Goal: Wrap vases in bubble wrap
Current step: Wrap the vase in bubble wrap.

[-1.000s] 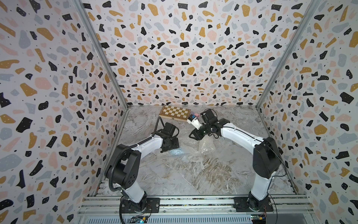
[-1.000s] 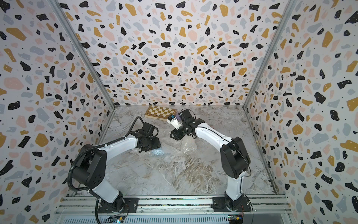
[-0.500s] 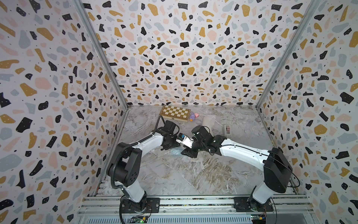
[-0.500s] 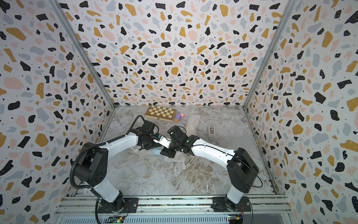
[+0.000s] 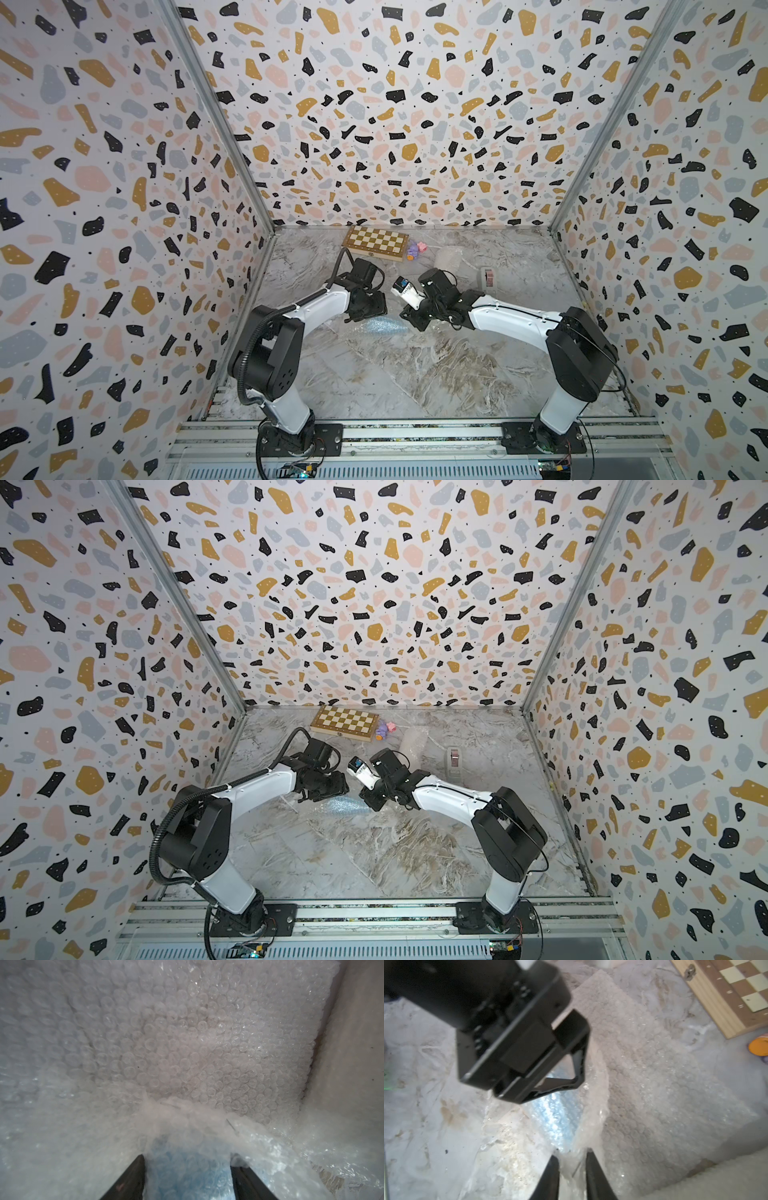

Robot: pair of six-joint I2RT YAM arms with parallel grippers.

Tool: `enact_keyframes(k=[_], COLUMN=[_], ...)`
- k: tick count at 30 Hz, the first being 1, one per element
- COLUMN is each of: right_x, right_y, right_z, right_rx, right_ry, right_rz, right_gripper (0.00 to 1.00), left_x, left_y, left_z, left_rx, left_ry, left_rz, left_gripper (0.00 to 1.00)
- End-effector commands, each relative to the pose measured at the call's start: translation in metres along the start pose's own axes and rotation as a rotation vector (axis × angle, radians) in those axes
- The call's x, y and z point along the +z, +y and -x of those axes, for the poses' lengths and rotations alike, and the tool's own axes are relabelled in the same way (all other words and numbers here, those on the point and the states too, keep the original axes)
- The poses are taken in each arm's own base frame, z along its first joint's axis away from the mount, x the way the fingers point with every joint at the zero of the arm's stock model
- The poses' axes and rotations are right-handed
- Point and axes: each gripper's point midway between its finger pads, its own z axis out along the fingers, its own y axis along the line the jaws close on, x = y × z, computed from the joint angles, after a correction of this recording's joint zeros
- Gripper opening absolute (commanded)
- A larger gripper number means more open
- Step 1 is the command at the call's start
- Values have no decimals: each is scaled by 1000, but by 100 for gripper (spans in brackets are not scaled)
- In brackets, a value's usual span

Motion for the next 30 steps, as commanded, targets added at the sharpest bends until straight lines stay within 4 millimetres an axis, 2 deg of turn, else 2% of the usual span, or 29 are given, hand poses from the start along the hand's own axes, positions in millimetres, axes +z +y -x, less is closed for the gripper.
enact_keyframes(k=[1,2,3,9,13,15,16,18,20,22,25,26,30], right_x=[-7,-3,1,25,32,24,16,-2,-16,-26,-36,-35,-17], right_y=[-27,-36,-43,-67,-68,-63,-60,-57,-54,-43,-10,-3,36], right_z=[22,20,17,-16,-37,-34,-28,-14,-6,1,14,15,5], right_rx=[61,83,99,175,192,183,180,159,118,51,-103,-162,-326], right_ry=[-34,-14,5,91,146,129,104,38,-5,-55,-126,-132,-101], right_rz=[-44,-51,-56,-59,-55,-41,-37,-47,-60,-38,13,-2,102], right_gripper=[16,8,6,4,5,9,15,35,40,45,49,52,52], left_x=[10,12,14,20,18,15,14,14,17,19,17,17,18], left_y=[11,11,11,14,11,12,12,11,12,12,11,11,9], left_z=[-5,-6,-7,-13,-18,-18,-19,-19,-20,-23,-24,-24,-29], left_rx=[6,8,9,17,28,28,33,39,42,38,33,36,68], left_ry=[22,26,32,57,82,75,71,73,84,96,82,81,112], left_rz=[37,37,35,39,18,23,19,17,17,12,-1,-4,-16], left_gripper=[64,64,64,64,66,66,66,67,67,67,67,67,66])
